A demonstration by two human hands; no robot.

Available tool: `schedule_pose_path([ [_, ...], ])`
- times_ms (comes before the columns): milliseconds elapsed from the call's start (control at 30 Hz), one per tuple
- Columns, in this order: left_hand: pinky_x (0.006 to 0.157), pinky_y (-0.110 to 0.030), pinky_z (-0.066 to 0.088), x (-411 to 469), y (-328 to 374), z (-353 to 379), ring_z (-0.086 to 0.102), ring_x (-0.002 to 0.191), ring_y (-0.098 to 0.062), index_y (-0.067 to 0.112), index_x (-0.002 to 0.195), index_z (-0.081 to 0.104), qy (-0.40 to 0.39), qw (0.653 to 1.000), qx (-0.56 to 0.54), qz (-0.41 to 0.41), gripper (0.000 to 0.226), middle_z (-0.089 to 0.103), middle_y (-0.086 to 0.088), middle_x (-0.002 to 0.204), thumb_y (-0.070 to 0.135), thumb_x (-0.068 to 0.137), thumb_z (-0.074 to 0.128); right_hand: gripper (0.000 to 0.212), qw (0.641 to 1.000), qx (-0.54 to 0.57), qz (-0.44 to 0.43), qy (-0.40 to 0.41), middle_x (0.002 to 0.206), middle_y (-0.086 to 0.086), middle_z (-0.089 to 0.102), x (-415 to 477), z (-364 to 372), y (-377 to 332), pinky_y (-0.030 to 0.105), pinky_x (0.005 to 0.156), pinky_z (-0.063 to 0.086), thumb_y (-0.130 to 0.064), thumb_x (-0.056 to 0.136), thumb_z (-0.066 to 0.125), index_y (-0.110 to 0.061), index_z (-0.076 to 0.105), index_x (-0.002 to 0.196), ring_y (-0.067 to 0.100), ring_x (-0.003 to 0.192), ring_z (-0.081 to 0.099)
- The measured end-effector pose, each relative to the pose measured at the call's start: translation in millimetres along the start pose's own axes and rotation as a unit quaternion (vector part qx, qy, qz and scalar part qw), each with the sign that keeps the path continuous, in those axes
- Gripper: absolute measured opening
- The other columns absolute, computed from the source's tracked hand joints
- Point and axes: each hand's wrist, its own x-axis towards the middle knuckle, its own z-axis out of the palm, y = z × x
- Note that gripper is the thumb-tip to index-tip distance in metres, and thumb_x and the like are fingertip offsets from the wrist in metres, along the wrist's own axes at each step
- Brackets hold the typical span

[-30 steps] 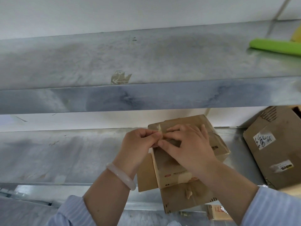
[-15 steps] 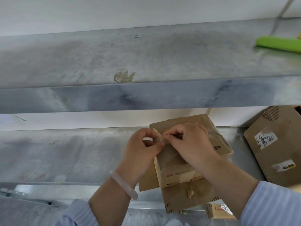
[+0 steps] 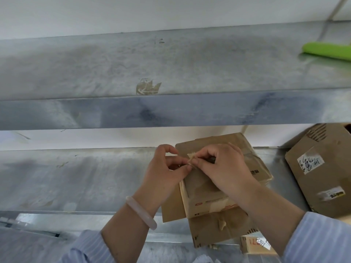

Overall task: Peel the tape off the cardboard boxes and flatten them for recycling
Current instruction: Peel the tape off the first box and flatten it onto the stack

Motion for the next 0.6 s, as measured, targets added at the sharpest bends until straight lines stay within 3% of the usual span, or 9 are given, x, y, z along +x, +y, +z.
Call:
schedule_pose_path([
  [100,0.067,-0.013,0.050,-1,-4,1,0.060,0.081,0.001,0.040,0.094,0.053,0.045,0.995,0.065,0.065,0.034,0.060,0.019,0.098,0.030,0.076,0.079,0.024,1.000,0.005,0.013,-0.014,0.071,-0.032,0.057,0,-2,0,0.041,0.107,0.035,-0.043,0.083,0.070,-0.048,0.054,0.066,-0.029,0.091,0.039],
  [200,0.095,-0.016,0.044,0,-11,0,0.048,0.116,0.005,0.045,0.121,0.056,0.007,0.974,0.180,0.134,0.039,0.045,0.025,0.131,0.034,0.085,0.068,0.016,0.998,0.033,0.034,-0.042,0.077,-0.026,0.061,2,-4,3,0.038,0.102,0.041,-0.040,0.087,0.065,-0.042,0.058,0.073,-0.010,0.086,0.054],
  [267,0.110,-0.025,0.034,-1,-17,1,0.038,0.131,-0.002,0.035,0.132,0.055,-0.009,0.962,0.234,0.140,0.040,0.040,0.026,0.141,0.036,0.092,0.057,0.011,0.996,0.051,0.059,-0.048,0.083,-0.022,0.062,4,-6,5,0.026,0.084,0.046,-0.038,0.089,0.063,-0.037,0.059,0.080,-0.001,0.087,0.056],
  [367,0.108,-0.021,0.028,-6,-20,2,0.037,0.129,-0.002,0.041,0.131,0.054,0.012,0.953,0.268,0.139,0.036,0.032,0.034,0.140,0.037,0.095,0.049,0.009,0.994,0.056,0.087,-0.022,0.086,-0.020,0.059,6,-8,10,0.011,0.062,0.034,-0.035,0.093,0.059,-0.034,0.057,0.084,-0.004,0.081,0.054],
  [500,0.104,-0.029,0.036,-6,-18,0,0.045,0.123,-0.012,0.044,0.126,0.059,0.036,0.930,0.328,0.164,0.032,0.041,0.029,0.139,0.036,0.095,0.052,0.014,0.989,0.060,0.122,0.058,0.084,-0.016,0.056,9,-23,24,0.014,0.058,0.034,-0.030,0.093,0.058,-0.033,0.052,0.081,-0.001,0.077,0.052],
  [600,0.107,-0.036,0.037,-6,-13,0,0.043,0.127,-0.015,0.046,0.124,0.060,0.022,0.924,0.346,0.161,0.031,0.045,0.021,0.143,0.039,0.095,0.051,0.012,0.994,0.009,0.058,0.092,0.084,-0.018,0.054,4,-31,29,0.008,0.061,0.038,-0.025,0.090,0.063,-0.031,0.057,0.081,-0.004,0.081,0.053],
])
